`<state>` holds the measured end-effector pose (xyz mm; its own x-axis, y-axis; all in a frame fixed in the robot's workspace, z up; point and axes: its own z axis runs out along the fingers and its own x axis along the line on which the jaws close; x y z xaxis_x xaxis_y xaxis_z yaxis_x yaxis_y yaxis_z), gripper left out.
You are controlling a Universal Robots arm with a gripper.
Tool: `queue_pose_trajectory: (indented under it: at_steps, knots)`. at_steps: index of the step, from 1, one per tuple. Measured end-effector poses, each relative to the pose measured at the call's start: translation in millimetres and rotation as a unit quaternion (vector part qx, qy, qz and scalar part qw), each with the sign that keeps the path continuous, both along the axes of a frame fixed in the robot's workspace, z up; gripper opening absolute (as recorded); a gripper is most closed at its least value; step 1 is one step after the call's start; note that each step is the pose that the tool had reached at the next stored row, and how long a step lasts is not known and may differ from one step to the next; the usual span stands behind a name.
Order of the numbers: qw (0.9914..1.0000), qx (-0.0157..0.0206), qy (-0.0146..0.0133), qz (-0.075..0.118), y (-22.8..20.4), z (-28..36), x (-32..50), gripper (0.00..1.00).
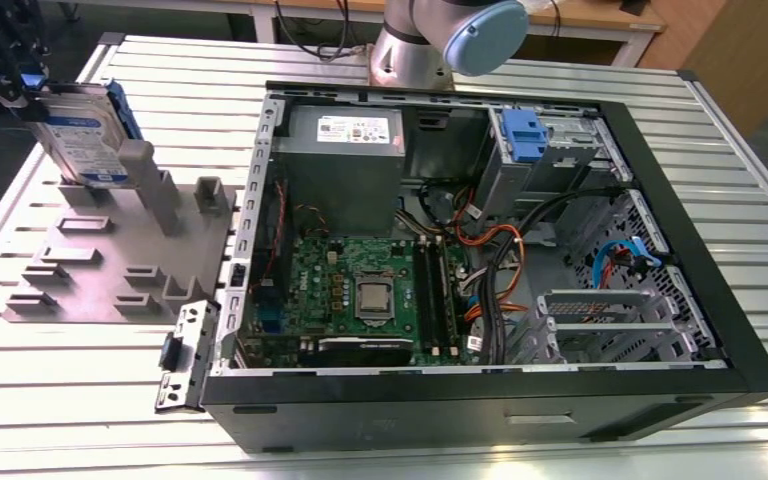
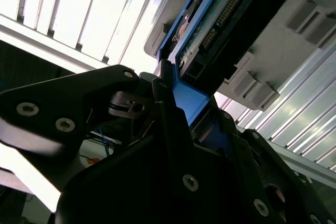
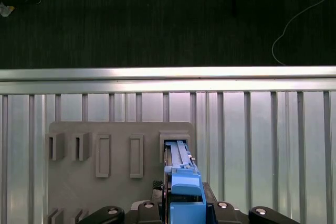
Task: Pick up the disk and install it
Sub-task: 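Pick up the disk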
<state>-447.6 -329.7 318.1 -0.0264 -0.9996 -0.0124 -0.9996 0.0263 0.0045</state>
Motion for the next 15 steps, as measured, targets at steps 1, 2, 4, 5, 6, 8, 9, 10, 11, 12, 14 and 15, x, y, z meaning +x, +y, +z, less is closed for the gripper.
queue_pose_trajectory:
  at_steps: [1, 2, 4, 5, 6, 8, 9, 10, 11, 12, 14, 15]
  knots:
    - [1.0, 0.0, 0.0, 0.0, 0.0, 0.0, 0.0, 0.36]
    - [1.0, 0.0, 0.0, 0.0, 0.0, 0.1, 0.0, 0.36]
    - [1.0, 0.0, 0.0, 0.0, 0.0, 0.1, 0.0, 0.36]
    - [1.0, 0.0, 0.0, 0.0, 0.0, 0.1, 0.0, 0.36]
    - [1.0, 0.0, 0.0, 0.0, 0.0, 0.1, 0.0, 0.36]
    - [1.0, 0.0, 0.0, 0.0, 0.0, 0.2, 0.0, 0.36]
    - [1.0, 0.0, 0.0, 0.0, 0.0, 0.2, 0.0, 0.36]
    - [1.0, 0.0, 0.0, 0.0, 0.0, 0.2, 0.0, 0.36]
    - [1.0, 0.0, 0.0, 0.0, 0.0, 0.2, 0.0, 0.36]
    - [1.0, 0.0, 0.0, 0.0, 0.0, 0.2, 0.0, 0.36]
    - [1.0, 0.0, 0.0, 0.0, 0.0, 0.2, 0.0, 0.36]
    - [1.0, 0.0, 0.0, 0.0, 0.0, 0.2, 0.0, 0.36]
